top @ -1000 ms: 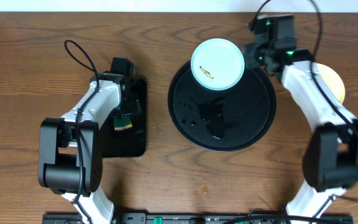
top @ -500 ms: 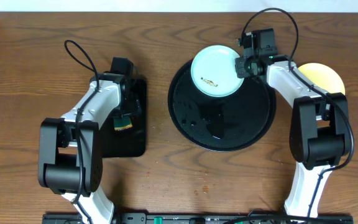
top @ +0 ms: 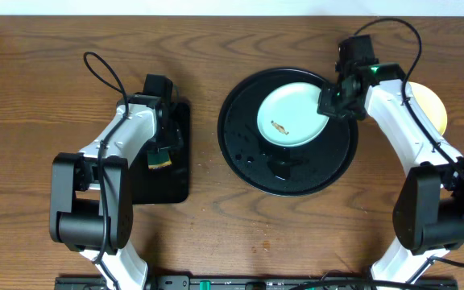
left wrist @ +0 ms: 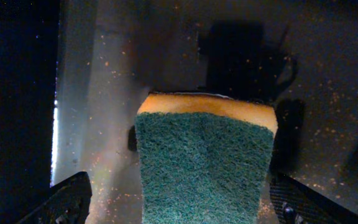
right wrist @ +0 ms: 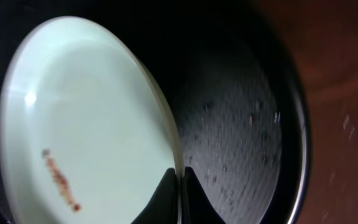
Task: Clean dirty plates on tray and stack at the side
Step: 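Grip the remaining pale blue plate rim with the right gripper and pull it down, then hold the pale blue plate rim with the right gripper on the tray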
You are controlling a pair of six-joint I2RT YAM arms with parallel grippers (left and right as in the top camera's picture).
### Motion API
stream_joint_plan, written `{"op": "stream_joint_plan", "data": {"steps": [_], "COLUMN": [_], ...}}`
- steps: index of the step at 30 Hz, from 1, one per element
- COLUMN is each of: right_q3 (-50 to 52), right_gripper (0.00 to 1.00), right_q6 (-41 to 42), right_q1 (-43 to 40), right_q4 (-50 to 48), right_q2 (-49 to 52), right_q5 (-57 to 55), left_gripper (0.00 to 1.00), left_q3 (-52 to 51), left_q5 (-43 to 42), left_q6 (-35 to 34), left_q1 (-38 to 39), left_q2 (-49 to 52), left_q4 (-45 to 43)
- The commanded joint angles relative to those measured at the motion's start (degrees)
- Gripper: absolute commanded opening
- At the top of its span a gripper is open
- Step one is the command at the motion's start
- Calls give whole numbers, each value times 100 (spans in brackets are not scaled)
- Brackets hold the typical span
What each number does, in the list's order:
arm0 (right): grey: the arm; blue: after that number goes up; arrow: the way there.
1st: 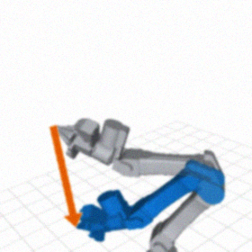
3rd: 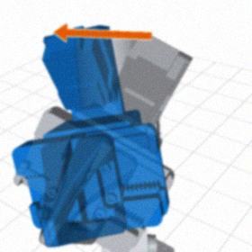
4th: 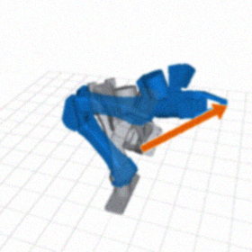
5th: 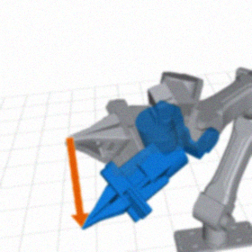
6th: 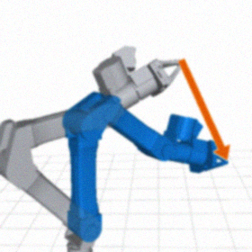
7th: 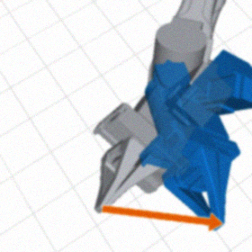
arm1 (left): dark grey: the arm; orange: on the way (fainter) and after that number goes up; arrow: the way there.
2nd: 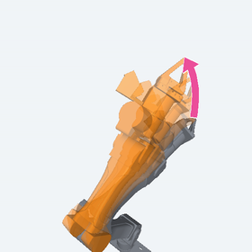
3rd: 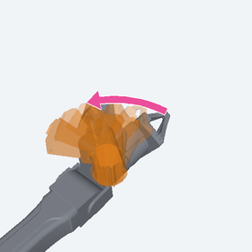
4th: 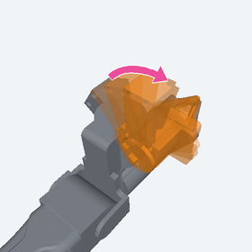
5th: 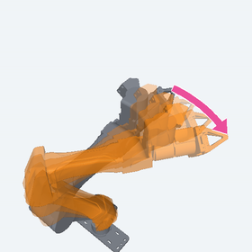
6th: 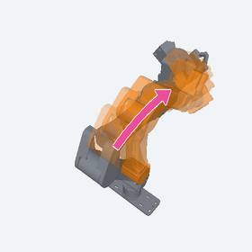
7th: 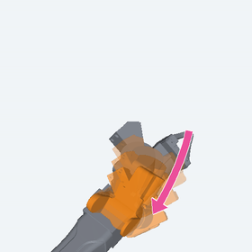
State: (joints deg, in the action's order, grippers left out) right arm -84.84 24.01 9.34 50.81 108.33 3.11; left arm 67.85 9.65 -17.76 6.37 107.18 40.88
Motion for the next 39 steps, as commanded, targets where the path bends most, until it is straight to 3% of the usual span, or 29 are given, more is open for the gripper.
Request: {"op": "stream_joint_plan", "data": {"steps": [1,4,7,11,12,13,15,18,23,30,31,34,39], "right_q3": [387,745,861,723,667,612,608,616,662,708,708,708,706], "right_gripper": [1,1,7,24,31,52,57,50,35,39,36,8,5], "right_q6": [1248,1790,1681,0,-557,-1137,-1703,-2374,-2505,-2754,-2754,-2752,-2570], "right_q1": [90,153,177,144,131,116,85,20,11,4,4,4,7], "right_q4": [17,-149,-232,-264,-264,-280,-411,-575,-1008,-1735,-1744,-1558,-1040], "right_q2": [44,44,44,-42,-63,-94,-98,-22,208,638,688,710,673], "right_q5": [17,17,37,310,348,282,129,146,151,120,120,118,127], "left_gripper": [92,91,92,91,91,91,92,91,92,92,91,91,91], "left_q3": [-35,-35,-35,-35,-35,-35,-35,-35,-35,-35,-35,-35,-35], "left_q5": [111,111,111,111,111,111,111,111,111,111,111,111,111], "left_q6": [50,50,50,50,50,50,50,50,50,50,50,50,50], "left_q1": [-31,-31,-31,-31,-31,-31,-31,-31,-31,-31,-31,-31,-31], "left_q2": [15,15,15,15,15,15,15,15,15,15,15,15,15], "left_q4": [20,20,20,20,20,20,20,20,20,20,20,20,20]}}
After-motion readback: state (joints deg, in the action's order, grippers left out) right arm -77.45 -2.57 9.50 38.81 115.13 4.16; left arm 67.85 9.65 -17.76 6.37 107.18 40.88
